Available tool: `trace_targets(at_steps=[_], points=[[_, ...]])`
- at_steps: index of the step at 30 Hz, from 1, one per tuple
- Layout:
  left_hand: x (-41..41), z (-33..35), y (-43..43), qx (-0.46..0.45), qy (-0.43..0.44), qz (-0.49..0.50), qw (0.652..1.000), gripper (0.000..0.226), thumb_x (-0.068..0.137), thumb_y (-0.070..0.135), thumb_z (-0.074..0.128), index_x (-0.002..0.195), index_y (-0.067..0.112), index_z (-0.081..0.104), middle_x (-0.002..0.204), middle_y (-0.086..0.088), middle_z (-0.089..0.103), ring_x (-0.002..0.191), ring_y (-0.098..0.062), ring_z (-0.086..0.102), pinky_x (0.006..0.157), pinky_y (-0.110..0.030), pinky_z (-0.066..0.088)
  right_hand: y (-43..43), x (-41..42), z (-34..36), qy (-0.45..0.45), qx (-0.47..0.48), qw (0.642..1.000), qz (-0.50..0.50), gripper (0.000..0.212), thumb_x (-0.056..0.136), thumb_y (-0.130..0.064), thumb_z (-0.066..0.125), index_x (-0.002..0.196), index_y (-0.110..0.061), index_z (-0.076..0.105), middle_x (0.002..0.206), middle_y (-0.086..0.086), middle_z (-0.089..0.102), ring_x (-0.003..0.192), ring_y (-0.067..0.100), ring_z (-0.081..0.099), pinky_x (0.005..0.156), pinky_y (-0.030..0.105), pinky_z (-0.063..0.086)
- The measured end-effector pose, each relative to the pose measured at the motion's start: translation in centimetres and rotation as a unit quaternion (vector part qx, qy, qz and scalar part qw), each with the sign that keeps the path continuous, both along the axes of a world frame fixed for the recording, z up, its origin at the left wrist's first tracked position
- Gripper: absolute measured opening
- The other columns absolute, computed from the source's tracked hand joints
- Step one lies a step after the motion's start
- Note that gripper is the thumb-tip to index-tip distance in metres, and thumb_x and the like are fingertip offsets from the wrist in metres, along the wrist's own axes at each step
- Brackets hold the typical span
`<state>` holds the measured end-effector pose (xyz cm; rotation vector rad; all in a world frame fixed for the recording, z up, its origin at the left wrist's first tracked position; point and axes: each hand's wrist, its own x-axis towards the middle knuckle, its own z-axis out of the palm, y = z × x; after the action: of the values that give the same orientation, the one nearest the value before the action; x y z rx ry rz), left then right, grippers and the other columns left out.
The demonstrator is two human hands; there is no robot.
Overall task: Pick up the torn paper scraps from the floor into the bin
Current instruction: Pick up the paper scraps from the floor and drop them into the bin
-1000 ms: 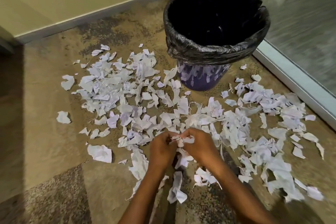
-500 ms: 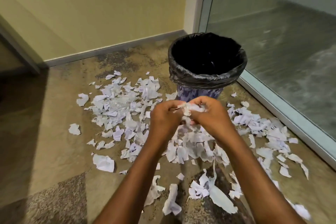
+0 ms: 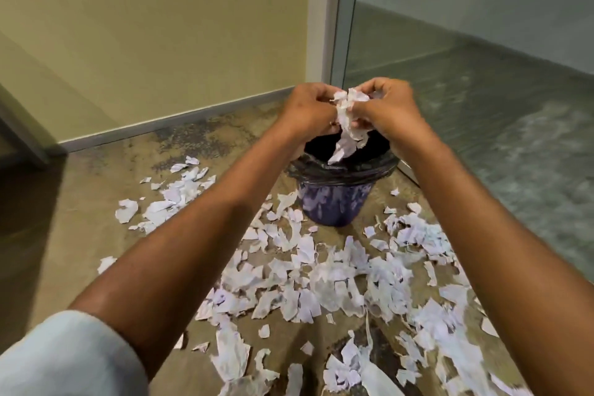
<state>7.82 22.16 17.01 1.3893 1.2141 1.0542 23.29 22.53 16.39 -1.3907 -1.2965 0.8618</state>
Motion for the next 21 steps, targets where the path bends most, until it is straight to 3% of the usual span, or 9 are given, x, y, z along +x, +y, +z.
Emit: trace_targets(at_steps=[4,8,12,17,21], points=[[0.2,-2.5,2.1,-0.036,0.033,-0.015,0.999,0.042,0.096,-0.001,0.061,0.132,0.017,0.069,0.129,-0.008,0.072,0.112,-0.018,0.068,0.097,-0.044,0.063,2.8,0.9,-2.6,-0.035,-0.022,0.999,-0.025,0.021,0.085,0.002,0.079,0.091,-0.017,0.072,0.092,0.003,0.073,0.079,0.021,0.072,0.076,0.048,0.068],[-0.2,-4.6,3.1,-0.035,0.069,-0.002,0.997,0.066,0.091,-0.01,0.05,0.15,0.018,0.058,0.149,-0.006,0.055,0.133,-0.02,0.056,0.103,-0.045,0.06,3.9,1.9,-5.3,-0.074,-0.032,0.996,-0.034,0.032,0.086,-0.008,0.084,0.115,-0.02,0.075,0.108,0.001,0.066,0.09,0.02,0.072,0.076,0.043,0.068],[-0.3,-5.0,2.9,-0.03,0.042,0.015,0.999,0.053,0.095,-0.006,0.055,0.141,0.018,0.064,0.134,-0.004,0.062,0.117,-0.018,0.065,0.092,-0.04,0.065,3.7,2.1,-6.1,-0.099,-0.028,0.992,-0.072,0.034,0.085,-0.014,0.084,0.112,-0.032,0.076,0.108,-0.001,0.07,0.086,0.019,0.077,0.07,0.04,0.068],[-0.5,-4.0,0.2,-0.019,-0.001,-0.008,1.0,0.028,0.099,-0.001,0.063,0.124,0.009,0.07,0.11,-0.015,0.077,0.1,-0.028,0.078,0.082,-0.038,0.067,0.6,1.7,-4.9,-0.065,-0.014,0.996,-0.055,0.015,0.091,-0.004,0.078,0.096,-0.018,0.075,0.083,0.003,0.074,0.071,0.016,0.074,0.068,0.036,0.066],[-0.9,-4.3,-3.2,-0.022,0.007,-0.056,0.998,0.022,0.099,-0.003,0.063,0.117,0.005,0.073,0.103,-0.019,0.078,0.088,-0.025,0.079,0.077,-0.035,0.067,-3.8,1.8,-5.1,-0.075,-0.009,0.997,-0.029,0.009,0.09,-0.003,0.08,0.091,-0.011,0.077,0.072,0.002,0.071,0.06,0.013,0.067,0.062,0.035,0.064]])
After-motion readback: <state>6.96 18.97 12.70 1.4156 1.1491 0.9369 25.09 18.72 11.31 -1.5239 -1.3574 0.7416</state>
